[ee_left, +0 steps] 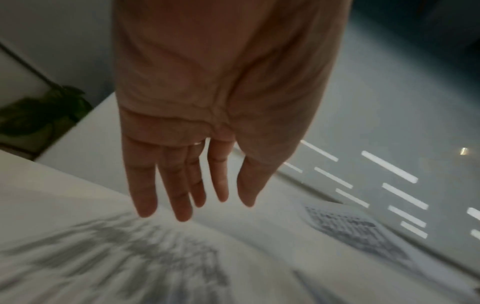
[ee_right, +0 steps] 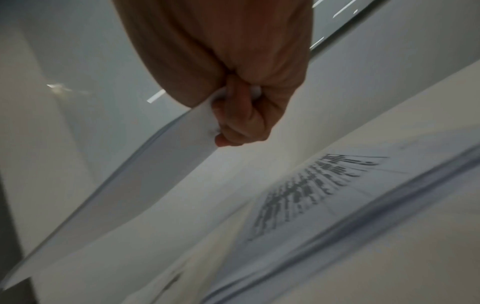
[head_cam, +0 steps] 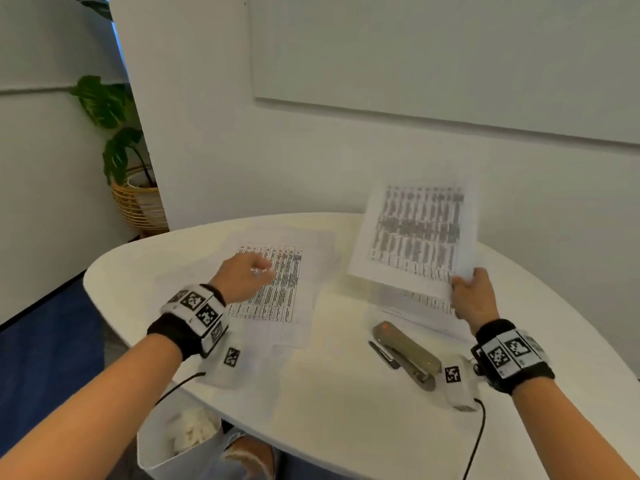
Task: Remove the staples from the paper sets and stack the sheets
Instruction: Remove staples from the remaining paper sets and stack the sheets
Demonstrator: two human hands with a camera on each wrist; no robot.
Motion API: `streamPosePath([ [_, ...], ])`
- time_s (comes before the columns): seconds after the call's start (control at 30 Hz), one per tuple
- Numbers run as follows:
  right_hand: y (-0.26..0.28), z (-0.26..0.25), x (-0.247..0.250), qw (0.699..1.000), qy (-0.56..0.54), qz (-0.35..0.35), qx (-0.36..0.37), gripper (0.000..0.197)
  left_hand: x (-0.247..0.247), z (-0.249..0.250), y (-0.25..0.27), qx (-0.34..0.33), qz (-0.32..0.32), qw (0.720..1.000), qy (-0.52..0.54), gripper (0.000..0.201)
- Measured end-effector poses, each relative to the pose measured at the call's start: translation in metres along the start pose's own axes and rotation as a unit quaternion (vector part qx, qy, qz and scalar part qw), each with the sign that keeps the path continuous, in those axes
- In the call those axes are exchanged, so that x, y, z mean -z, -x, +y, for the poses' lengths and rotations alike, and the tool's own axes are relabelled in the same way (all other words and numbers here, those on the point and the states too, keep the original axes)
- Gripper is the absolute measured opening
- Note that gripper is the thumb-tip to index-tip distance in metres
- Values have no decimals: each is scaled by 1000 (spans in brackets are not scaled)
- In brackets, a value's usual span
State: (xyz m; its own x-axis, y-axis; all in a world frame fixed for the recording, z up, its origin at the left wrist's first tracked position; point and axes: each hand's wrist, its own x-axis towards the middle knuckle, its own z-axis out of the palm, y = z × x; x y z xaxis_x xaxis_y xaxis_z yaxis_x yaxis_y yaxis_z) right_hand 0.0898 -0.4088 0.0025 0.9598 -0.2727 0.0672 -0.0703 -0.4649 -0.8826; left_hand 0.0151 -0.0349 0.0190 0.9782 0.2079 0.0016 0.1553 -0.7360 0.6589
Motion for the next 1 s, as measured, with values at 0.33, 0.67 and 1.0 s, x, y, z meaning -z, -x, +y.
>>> streamPosePath([
  [0.33, -23, 57, 8, 967, 216, -9, -135, 40, 0, -91, 6, 161, -62, 969, -178, 82],
  [0.67, -2, 37, 18, 950, 271, 23, -154, 53, 4, -83, 1, 226, -39, 957, -178, 102],
  [1.0, 107, -42, -38, 968, -23, -251, -1, 36, 4, -77, 1, 268, -59, 938, -212, 107],
])
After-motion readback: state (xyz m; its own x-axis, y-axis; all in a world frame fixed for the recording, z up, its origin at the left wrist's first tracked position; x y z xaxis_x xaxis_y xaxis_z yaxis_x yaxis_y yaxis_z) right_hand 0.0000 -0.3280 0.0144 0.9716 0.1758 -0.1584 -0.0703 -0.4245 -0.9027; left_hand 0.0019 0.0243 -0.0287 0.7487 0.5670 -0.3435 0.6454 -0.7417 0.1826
